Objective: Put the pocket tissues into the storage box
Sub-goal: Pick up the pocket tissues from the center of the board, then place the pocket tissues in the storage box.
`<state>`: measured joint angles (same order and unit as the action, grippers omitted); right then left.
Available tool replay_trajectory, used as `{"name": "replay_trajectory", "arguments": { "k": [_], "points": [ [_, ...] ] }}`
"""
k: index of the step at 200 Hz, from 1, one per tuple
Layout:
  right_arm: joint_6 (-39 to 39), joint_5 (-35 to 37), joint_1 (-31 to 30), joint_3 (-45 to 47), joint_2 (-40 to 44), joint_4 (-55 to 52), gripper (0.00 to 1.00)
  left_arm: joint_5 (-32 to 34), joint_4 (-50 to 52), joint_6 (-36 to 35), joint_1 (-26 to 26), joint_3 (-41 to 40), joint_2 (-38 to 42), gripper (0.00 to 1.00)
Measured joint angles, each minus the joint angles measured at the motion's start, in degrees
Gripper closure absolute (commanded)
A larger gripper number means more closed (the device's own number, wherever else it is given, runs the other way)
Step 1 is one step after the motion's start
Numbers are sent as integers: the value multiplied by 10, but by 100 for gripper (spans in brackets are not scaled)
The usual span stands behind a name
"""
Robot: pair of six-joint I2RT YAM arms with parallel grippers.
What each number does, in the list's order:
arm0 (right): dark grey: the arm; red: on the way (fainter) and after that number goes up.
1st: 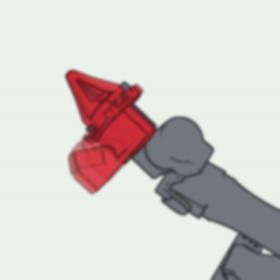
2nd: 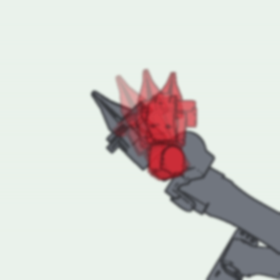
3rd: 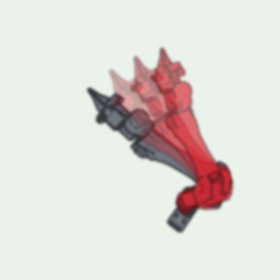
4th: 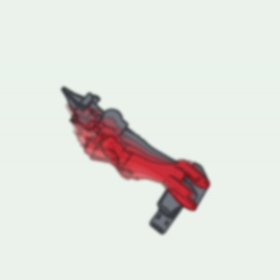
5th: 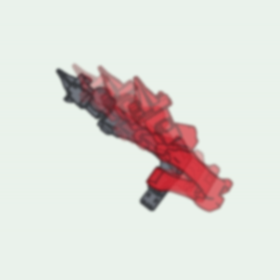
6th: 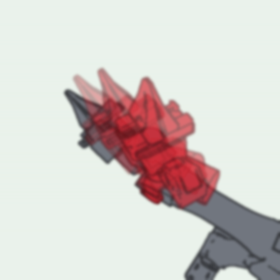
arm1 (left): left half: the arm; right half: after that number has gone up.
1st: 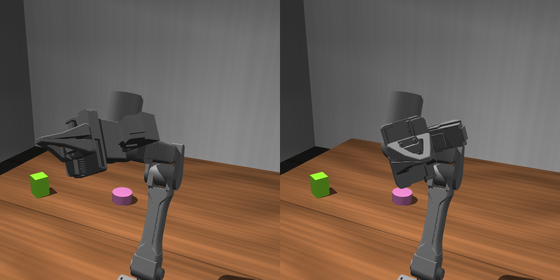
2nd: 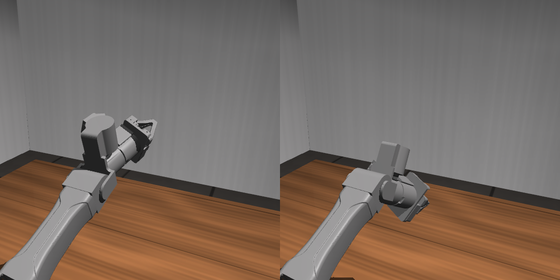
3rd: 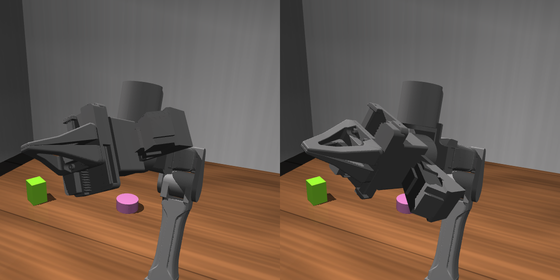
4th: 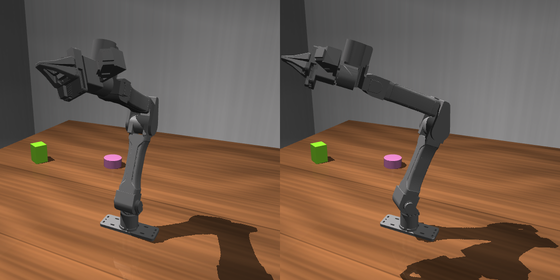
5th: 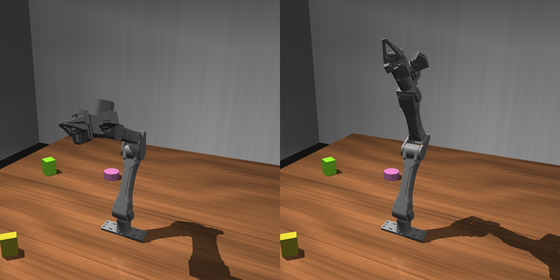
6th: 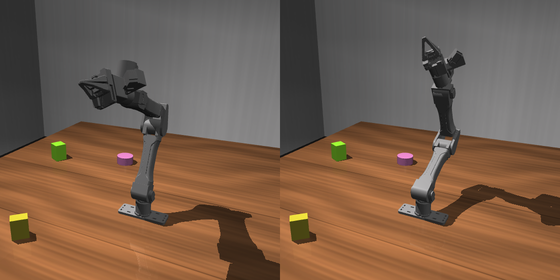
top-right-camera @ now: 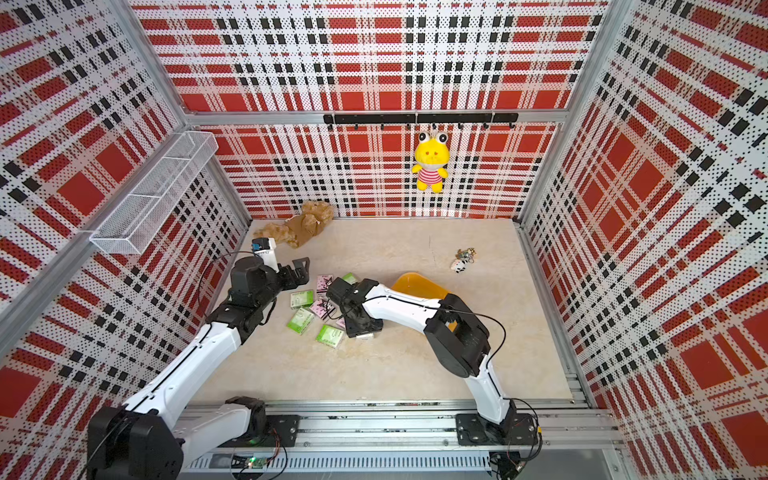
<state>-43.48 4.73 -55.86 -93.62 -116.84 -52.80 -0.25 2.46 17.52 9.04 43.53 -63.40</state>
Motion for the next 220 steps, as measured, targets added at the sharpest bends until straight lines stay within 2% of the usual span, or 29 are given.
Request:
{"name": "replay_trajectory", "arguments": {
  "k": [59, 80, 115, 142, 188, 220],
  "points": [
    [138, -37, 26, 14, 132, 37, 49, -6, 0, 1, 0, 0, 0, 1],
    [184, -47, 71, 21, 164, 37, 50, -6, 0, 1, 0, 0, 0, 1],
    [257, -43, 183, 57, 216, 29, 50, -7, 0, 2, 0, 0, 0, 1],
    [313, -22, 232, 75, 221, 22, 51, -8, 0, 2, 0, 0, 0, 1],
    [405, -8, 260, 152, 217, 52, 52, -9, 0, 2, 0, 0, 0, 1],
    [471, 15, 268, 156, 201, 65, 52, -8, 0, 2, 0, 0, 0, 1]
  ]
}}
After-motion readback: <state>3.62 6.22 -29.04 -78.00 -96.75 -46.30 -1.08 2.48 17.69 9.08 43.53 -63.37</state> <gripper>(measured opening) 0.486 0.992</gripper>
